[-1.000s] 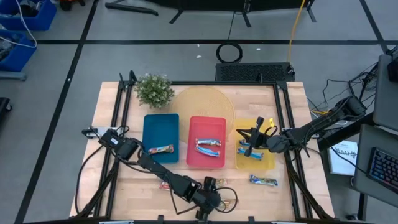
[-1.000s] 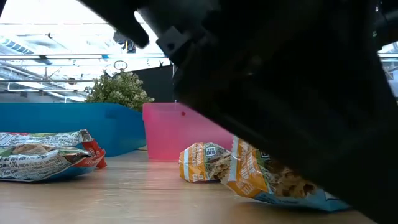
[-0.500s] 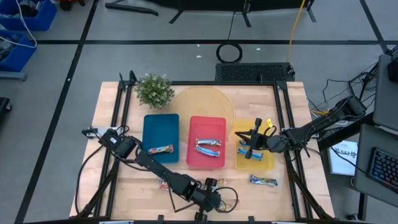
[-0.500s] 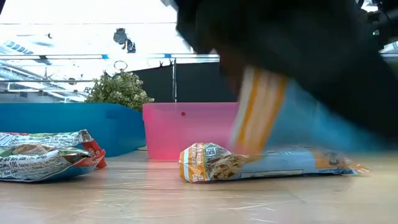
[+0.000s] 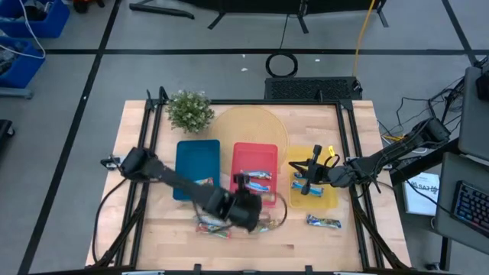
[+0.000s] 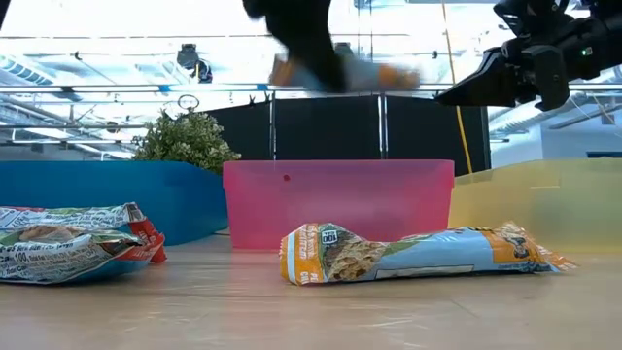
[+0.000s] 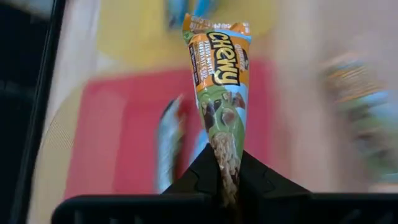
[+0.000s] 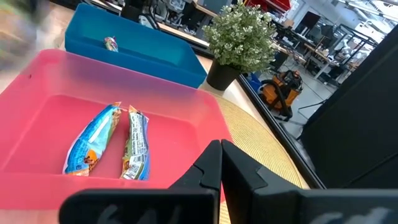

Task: Pick and place Granola Bars by type
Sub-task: Put the yellow granola bar into the red bin, then put the red granola bar into the blue bin

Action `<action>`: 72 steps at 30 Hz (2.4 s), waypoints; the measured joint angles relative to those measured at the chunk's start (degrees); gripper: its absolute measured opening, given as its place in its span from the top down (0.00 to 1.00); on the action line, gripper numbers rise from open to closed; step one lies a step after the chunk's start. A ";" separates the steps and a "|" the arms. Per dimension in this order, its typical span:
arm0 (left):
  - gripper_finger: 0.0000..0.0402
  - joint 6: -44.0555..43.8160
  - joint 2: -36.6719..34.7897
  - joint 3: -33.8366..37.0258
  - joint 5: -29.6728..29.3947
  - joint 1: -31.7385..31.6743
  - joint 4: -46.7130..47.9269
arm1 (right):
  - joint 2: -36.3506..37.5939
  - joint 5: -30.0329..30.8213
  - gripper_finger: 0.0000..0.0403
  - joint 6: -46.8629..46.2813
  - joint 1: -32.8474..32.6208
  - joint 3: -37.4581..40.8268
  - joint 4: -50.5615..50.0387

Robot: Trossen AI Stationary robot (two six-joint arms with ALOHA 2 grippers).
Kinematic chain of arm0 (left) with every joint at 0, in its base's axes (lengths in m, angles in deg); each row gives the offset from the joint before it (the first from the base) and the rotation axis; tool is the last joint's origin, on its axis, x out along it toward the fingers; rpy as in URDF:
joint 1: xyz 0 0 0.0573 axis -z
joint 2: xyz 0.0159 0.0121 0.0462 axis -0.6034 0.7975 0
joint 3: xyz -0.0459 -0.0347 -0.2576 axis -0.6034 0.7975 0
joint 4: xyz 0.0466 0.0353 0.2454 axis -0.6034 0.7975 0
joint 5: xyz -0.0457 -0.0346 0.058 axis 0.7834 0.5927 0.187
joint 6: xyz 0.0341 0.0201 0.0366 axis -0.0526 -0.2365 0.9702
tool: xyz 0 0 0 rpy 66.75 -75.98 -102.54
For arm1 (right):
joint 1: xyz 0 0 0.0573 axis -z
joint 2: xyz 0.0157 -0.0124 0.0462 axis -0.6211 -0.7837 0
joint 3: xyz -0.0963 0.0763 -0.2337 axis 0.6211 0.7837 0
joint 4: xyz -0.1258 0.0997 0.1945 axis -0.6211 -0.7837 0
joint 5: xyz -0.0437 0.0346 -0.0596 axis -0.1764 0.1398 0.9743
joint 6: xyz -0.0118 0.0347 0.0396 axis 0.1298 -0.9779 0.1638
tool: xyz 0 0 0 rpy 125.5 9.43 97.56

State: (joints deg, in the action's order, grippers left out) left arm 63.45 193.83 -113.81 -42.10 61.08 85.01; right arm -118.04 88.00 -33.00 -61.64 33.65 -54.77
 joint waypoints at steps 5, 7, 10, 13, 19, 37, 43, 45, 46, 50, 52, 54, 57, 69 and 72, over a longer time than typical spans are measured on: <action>0.96 -0.73 0.00 7.54 6.82 -6.42 -2.73 | 0.00 -0.02 1.00 0.19 0.00 0.00 -0.32; 0.96 -0.99 0.10 11.41 9.15 -7.89 -6.88 | 0.00 -0.80 1.00 0.21 0.00 0.00 -0.81; 0.93 -0.73 0.10 14.58 11.82 -8.91 -11.72 | 0.00 -4.73 1.00 0.40 0.02 0.00 -0.89; 0.83 -1.66 0.09 15.59 12.41 -9.05 -14.04 | 0.00 -7.71 1.00 1.21 0.00 0.00 -0.75; 0.61 -1.81 -2.28 15.39 9.55 -8.48 -13.90 | 0.00 -9.01 1.00 2.50 0.02 0.00 -0.54; 0.85 -14.05 -43.47 59.16 -7.87 9.82 -30.75 | -2.46 -12.24 1.00 -1.62 -0.09 0.00 4.56; 0.96 -5.22 -51.90 72.41 -14.85 12.04 -54.22 | -7.85 -10.09 1.00 -3.04 -0.05 -2.98 10.29; 0.97 -0.12 -53.31 75.07 -16.71 12.02 -57.75 | -11.16 -10.10 1.00 -3.06 -0.12 -6.83 9.02; 0.97 1.86 -54.03 76.18 -17.85 12.02 -59.44 | -13.28 -10.13 1.00 -3.22 -0.22 -9.90 7.04; 0.98 7.20 -56.27 80.12 -19.69 11.63 -65.73 | -24.18 -7.37 1.00 -4.95 -2.24 -24.98 -7.45; 0.96 8.35 -57.06 81.20 -19.02 11.29 -68.13 | -30.55 -5.16 1.00 -5.36 -3.59 -32.89 -15.25; 0.94 8.85 -57.91 81.93 -17.31 11.22 -67.89 | -36.84 -4.54 1.00 -5.36 -4.46 -40.32 -19.92; 0.94 12.35 -57.99 82.04 -13.23 11.32 -67.87 | -44.80 -8.81 1.00 -5.76 -5.28 -48.78 -23.14; 0.92 15.58 -57.96 82.06 -9.40 10.60 -65.56 | -67.04 -16.26 0.75 2.87 -10.18 -68.23 -23.75; 0.90 13.53 -57.96 82.06 -8.96 10.60 -65.13 | -69.26 -14.91 0.62 6.75 -11.53 -68.61 -23.38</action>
State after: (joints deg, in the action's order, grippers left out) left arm 76.98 135.86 -31.75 -51.07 71.68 19.88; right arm -187.30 73.09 -26.26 -73.18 -34.95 -78.15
